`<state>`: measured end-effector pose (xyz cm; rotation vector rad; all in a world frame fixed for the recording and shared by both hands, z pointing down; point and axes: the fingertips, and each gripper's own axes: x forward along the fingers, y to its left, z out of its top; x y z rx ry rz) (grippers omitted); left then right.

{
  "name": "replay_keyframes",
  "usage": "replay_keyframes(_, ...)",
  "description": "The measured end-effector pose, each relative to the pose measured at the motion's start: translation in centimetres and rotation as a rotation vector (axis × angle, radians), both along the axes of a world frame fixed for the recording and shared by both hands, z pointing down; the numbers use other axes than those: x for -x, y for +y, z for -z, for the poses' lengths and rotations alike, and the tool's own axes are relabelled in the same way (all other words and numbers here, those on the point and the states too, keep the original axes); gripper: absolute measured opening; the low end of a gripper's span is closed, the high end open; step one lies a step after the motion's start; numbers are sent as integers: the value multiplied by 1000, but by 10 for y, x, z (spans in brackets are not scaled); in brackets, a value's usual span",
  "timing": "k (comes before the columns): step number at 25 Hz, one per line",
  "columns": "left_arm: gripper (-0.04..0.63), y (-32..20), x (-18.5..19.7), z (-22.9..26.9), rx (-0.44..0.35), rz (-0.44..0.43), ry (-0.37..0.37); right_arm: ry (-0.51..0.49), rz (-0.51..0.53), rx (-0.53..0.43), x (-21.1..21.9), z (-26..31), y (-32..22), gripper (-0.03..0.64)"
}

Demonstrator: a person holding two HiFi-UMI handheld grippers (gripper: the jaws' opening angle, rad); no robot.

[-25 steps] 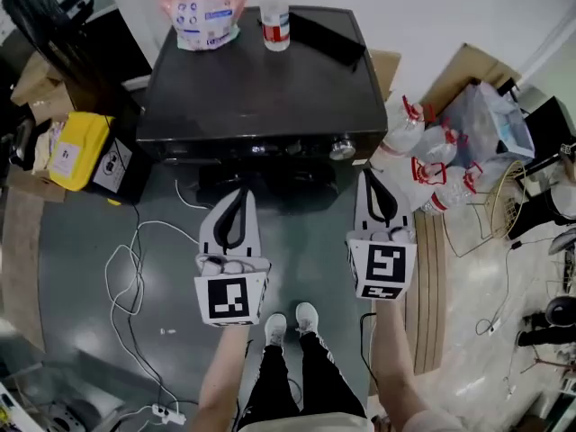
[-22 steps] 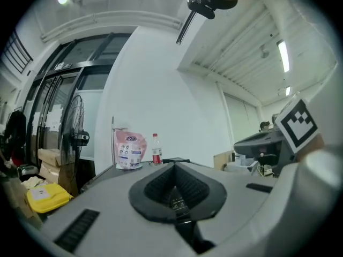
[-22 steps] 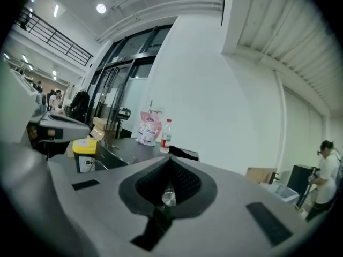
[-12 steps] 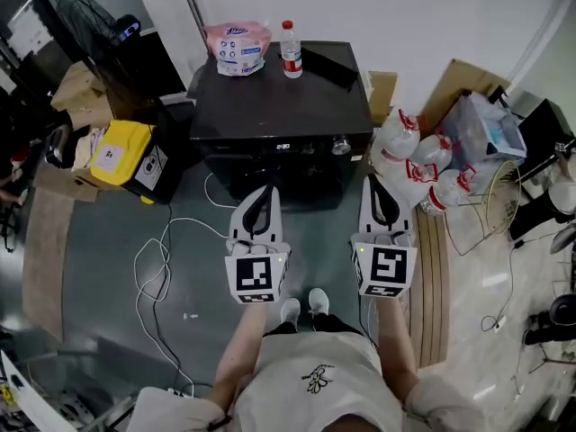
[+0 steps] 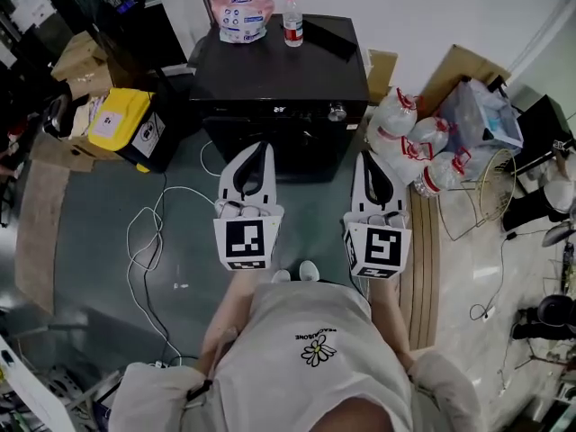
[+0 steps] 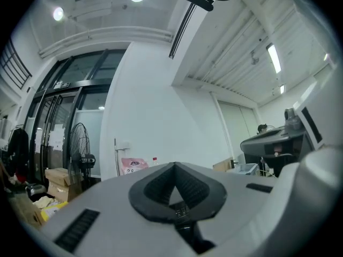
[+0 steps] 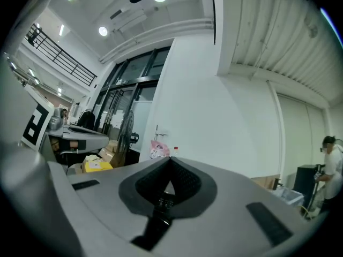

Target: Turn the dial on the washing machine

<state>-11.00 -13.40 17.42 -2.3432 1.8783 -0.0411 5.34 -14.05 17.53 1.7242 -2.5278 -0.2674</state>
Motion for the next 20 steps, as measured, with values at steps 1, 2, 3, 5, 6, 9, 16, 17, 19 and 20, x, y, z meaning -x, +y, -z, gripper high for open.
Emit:
replay_keyframes(1, -2, 0, 1, 2, -3, 1, -1, -4, 2, 6, 1, -2, 1, 3)
replay_keyframes(2, -2, 1, 2, 3, -7, 3, -3, -7, 6, 10, 2, -3, 2, 2)
replay_keyframes(3, -2, 1, 2, 4, -10, 7, -5, -9, 9, 13, 3, -4, 2, 2)
replay_keyframes(5, -2, 3, 4, 5, -10, 13, -9, -12, 15, 13, 4, -4, 4, 2)
replay_keyframes(6, -2, 3, 4, 4, -8, 16, -9, -13, 17, 11, 4, -4, 4, 2)
replay_keyframes(9, -2, 5, 7, 1, 0, 22, -2, -15, 21, 12, 4, -5, 5, 2)
replay_keyframes(16, -2, 7, 10, -6, 8, 32, 11, -28, 18, 28, 0, -12, 4, 2)
replay_keyframes(17, -2, 7, 9, -7, 8, 33, 12, -28, 17, 29, 0, -12, 4, 2)
replay_keyframes(19, -2, 8, 9, -7, 10, 31, 13, -29, 17, 32, -1, -13, 5, 2)
replay_keyframes(20, -2, 9, 8, -7, 11, 30, 13, -29, 16, 33, -1, -14, 6, 2)
